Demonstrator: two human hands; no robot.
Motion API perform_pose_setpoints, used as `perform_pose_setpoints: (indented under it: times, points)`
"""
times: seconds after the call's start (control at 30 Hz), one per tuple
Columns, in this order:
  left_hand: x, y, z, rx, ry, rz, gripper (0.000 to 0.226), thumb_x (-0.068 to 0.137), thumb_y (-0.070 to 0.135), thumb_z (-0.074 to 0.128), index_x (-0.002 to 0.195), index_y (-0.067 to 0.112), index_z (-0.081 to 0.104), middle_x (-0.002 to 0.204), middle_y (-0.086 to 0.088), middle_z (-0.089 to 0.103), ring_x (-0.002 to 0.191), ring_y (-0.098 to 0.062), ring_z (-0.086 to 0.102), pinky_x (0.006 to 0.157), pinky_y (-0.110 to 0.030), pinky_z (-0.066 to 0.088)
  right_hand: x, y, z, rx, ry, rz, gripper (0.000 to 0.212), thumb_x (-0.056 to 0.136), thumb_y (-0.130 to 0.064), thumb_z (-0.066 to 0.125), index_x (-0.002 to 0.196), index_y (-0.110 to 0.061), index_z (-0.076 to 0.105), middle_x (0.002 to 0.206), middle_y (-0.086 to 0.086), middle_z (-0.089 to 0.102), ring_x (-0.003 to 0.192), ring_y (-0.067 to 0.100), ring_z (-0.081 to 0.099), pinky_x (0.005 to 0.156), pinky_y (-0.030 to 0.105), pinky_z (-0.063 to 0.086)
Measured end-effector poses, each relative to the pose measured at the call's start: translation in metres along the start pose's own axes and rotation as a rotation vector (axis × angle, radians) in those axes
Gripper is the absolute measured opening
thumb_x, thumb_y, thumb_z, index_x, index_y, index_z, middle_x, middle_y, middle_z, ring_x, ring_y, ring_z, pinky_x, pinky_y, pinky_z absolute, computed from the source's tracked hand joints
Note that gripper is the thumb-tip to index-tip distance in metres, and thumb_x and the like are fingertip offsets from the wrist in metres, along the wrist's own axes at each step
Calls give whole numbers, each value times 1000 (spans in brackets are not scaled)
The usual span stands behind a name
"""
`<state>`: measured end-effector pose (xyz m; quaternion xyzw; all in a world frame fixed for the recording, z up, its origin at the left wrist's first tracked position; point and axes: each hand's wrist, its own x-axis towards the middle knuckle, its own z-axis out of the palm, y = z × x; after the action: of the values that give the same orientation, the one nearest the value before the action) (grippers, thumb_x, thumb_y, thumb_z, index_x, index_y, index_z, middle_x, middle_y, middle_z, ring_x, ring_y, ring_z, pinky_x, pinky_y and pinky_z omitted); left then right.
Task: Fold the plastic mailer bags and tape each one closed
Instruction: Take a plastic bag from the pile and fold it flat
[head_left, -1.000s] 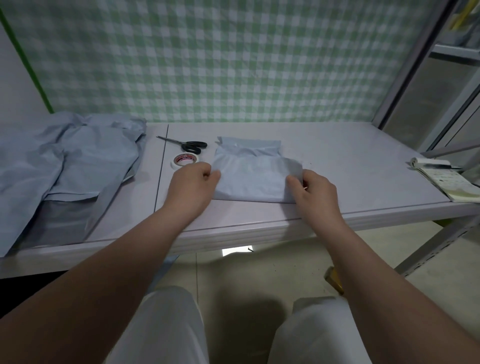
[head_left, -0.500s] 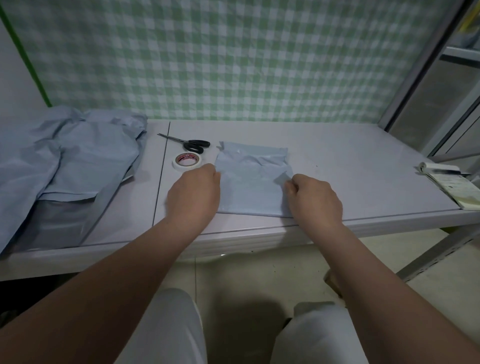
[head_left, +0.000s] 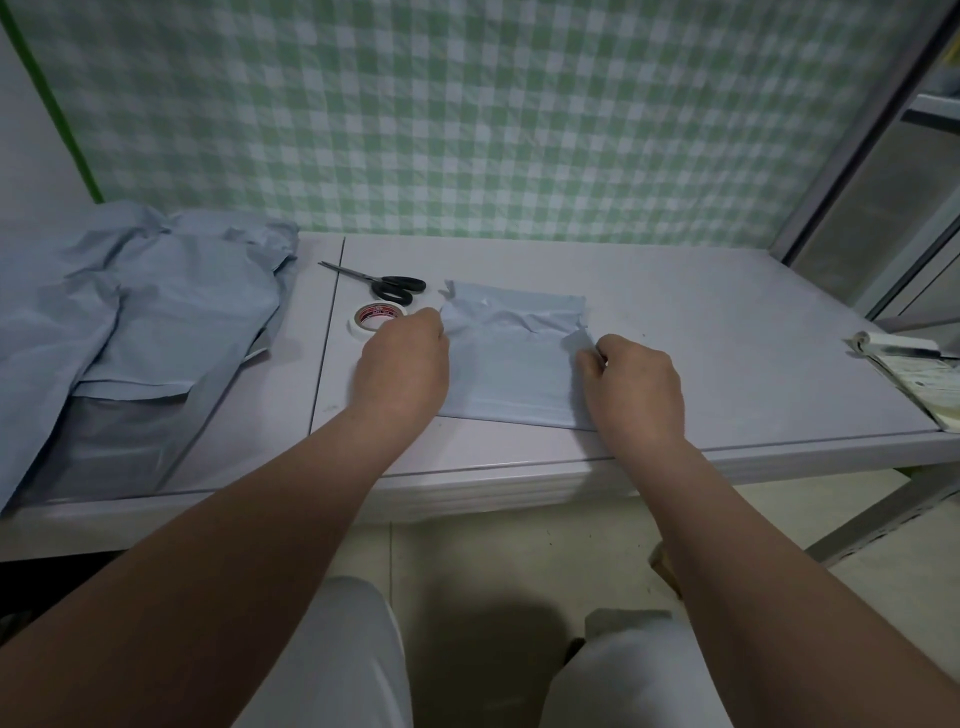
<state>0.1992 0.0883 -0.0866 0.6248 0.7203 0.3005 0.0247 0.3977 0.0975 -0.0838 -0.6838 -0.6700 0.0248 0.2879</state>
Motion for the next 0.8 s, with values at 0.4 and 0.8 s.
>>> perform_pose_setpoints:
  times: [0.4, 0.8]
  points:
    - [-16, -6, -10, 75, -46, -10, 22, 96, 26, 45, 85, 10, 57, 74, -2, 51, 71, -24, 48, 61, -30, 34, -14, 9, -2, -40, -7, 42, 29, 89, -29, 51, 71, -7, 57, 63, 3, 51, 62, 24, 47, 52, 27, 30]
    - [-15, 7, -21, 142, -38, -25, 7, 89, 20, 53, 91, 13, 52, 88, -5, 53, 83, -26, 52, 64, -33, 37, -14, 7, -3, -37, -11, 115, 26, 85, -30, 53, 68, -11, 56, 64, 3, 54, 65, 25, 51, 51, 26, 29]
